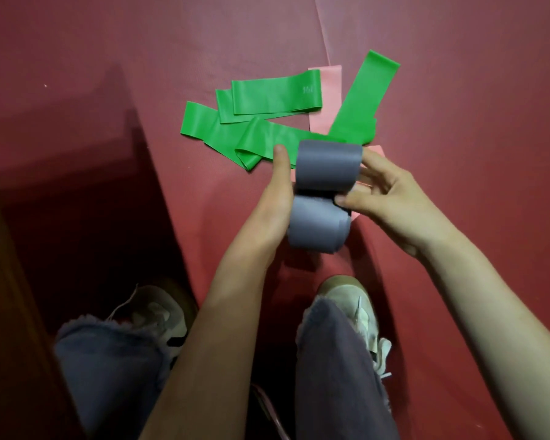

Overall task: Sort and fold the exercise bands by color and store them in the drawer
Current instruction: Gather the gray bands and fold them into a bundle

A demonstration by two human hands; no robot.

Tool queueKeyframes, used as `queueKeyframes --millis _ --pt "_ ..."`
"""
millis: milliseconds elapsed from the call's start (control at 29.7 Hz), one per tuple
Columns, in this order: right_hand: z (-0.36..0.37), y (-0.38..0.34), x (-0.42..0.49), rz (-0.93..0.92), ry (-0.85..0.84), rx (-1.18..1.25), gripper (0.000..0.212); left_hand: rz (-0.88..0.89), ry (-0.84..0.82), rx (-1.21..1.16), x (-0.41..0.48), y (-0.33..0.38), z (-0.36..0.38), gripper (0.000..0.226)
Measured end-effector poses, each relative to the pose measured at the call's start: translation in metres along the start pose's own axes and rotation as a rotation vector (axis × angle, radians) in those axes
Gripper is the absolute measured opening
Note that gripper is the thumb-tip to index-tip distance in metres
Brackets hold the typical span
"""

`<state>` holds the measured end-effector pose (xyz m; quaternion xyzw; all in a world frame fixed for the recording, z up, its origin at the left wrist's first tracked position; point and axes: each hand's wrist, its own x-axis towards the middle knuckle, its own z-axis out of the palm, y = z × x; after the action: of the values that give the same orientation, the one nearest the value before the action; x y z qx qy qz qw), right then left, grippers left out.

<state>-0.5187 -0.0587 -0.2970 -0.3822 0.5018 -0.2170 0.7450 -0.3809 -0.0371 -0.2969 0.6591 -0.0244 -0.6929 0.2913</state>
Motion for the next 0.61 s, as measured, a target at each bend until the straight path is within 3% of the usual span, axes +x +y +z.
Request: queueKeyframes --millis 101,235,303,538,605 --pt "0.002 0.003 -0.003 0.006 -0.044 0.034 0.066 -0.019 -0.110 -0.075 -0.005 0.000 -0.001 0.085" --pt "0.002 0.004 -0.006 0.041 -0.057 0.090 0.060 -0.073 -0.218 -0.215 -0.017 0.001 -0.003 0.059" --pt "0.002 0.004 -0.007 0.076 -0.040 0.175 0.061 -0.059 -0.241 -0.157 -0.020 0.000 -0.005 0.045" --pt "0.004 0.005 -0.003 0.058 0.000 0.441 0.048 -0.021 -0.194 -0.078 -0.022 0.000 -0.005 0.011" --pt "0.003 0.006 -0.001 0.051 0.016 0.428 0.056 0.023 -0.154 -0.085 -0.021 0.000 -0.006 0.008"
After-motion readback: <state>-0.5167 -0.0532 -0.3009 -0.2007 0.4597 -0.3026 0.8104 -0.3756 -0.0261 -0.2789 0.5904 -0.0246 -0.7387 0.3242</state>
